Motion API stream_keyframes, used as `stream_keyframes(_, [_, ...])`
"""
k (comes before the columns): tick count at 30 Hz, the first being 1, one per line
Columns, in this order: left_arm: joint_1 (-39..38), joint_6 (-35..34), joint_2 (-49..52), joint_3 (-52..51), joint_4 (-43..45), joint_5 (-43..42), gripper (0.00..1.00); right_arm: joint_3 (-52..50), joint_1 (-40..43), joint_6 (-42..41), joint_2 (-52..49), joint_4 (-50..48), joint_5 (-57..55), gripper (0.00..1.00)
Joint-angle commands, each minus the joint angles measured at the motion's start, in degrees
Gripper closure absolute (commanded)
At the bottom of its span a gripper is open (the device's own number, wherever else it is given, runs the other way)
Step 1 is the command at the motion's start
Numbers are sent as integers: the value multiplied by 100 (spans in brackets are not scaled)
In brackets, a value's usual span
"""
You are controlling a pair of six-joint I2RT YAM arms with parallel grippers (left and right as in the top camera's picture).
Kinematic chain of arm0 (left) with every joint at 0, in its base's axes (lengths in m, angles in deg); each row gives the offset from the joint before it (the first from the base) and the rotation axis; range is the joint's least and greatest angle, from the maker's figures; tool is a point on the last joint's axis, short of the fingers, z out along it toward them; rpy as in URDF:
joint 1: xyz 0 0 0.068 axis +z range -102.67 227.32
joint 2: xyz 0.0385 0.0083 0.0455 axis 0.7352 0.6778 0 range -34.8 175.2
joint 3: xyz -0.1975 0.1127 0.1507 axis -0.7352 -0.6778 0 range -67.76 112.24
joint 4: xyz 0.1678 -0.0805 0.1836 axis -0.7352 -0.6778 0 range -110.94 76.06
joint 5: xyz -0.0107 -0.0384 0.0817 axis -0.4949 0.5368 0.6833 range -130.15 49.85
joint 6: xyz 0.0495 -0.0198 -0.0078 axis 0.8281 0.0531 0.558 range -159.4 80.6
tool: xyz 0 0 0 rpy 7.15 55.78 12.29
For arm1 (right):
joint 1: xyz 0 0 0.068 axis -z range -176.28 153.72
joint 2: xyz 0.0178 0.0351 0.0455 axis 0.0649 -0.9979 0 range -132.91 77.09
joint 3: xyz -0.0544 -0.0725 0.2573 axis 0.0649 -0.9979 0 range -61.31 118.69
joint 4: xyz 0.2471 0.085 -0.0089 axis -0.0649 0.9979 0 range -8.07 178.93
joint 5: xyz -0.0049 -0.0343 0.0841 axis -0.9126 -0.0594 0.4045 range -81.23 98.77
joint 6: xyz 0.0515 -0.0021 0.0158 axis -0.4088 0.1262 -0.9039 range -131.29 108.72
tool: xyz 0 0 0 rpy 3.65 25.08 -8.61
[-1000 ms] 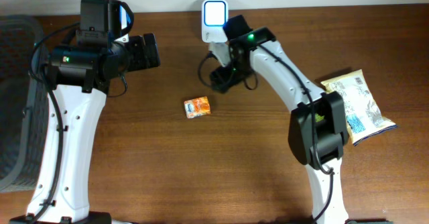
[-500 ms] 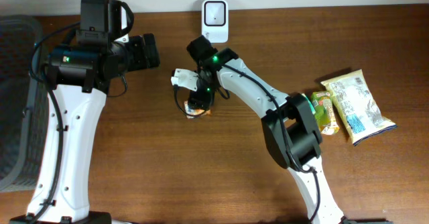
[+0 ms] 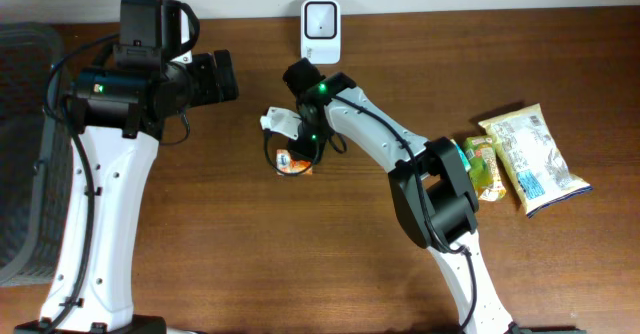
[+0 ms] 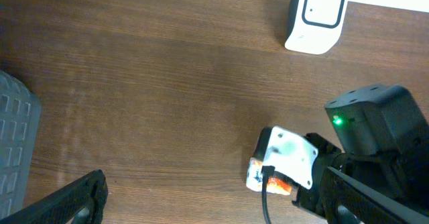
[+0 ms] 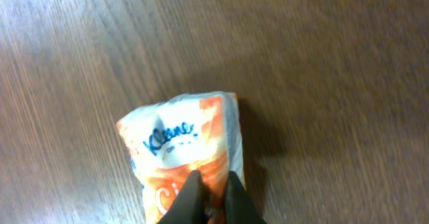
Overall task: Scan the item barcode
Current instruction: 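Lift the orange tissue pack with the right gripper and raise it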
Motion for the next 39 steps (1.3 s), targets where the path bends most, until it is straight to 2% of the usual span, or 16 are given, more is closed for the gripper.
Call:
stream_keyframes(1, [4, 74, -70, 24, 11, 44, 1, 245, 179, -1475, -120, 129, -96, 96])
stream_keyframes(4, [4, 72, -70, 24, 11, 42, 1, 625, 278, -2302, -105, 448, -96, 96])
stream_keyframes(8, [4, 72, -70, 24, 11, 44, 1, 1075, 501, -3805, -105, 1056, -146, 96])
stream_keyframes(11, [4, 72, -70, 24, 11, 42, 1, 1073, 778, -5786, -107, 1296, -426, 96])
stream_keyframes(13, [4, 72, -70, 24, 11, 44, 1, 955, 868, -6078, -109, 1093, -424, 96])
stream_keyframes(14, [4, 72, -70, 24, 11, 42, 1, 898, 887, -6137, -109, 968, -424, 90])
stream_keyframes(16, [4, 72, -70, 24, 11, 42, 1, 791, 883, -6131, -109, 813, -424, 43])
stream_keyframes(19, [4, 72, -70, 24, 11, 44, 1, 688, 883, -6078, -118, 734, -428, 27])
stream_keyframes(22, [4, 72, -70, 24, 11, 42, 1, 671, 938, -5560, -118, 706, -420, 30])
stream_keyframes(24, [4, 72, -70, 24, 11, 42, 1, 671, 1008, -4896, -118, 623, -420, 43])
stream_keyframes(26, [4, 72, -70, 24, 11, 42, 1, 671, 1056, -4037, -120, 588, -424, 49])
stream_keyframes(27, [4, 72, -70, 24, 11, 42, 1, 664, 1078, -3512, -120, 595, -422, 49])
stream_keyframes(29, [4, 72, -70, 24, 11, 42, 1, 627, 1106, -3067, -120, 629, -417, 51])
stream_keyframes(32, [4, 72, -70, 24, 11, 42, 1, 468, 1161, -2896, -120, 658, -304, 54])
stream_keyframes(37, [4, 72, -70, 24, 11, 42, 1, -4, 1226, -2859, -120, 549, 737, 55])
stream_keyframes(39, [4, 72, -70, 24, 11, 42, 1, -131, 1226, -2861, -120, 492, 907, 62])
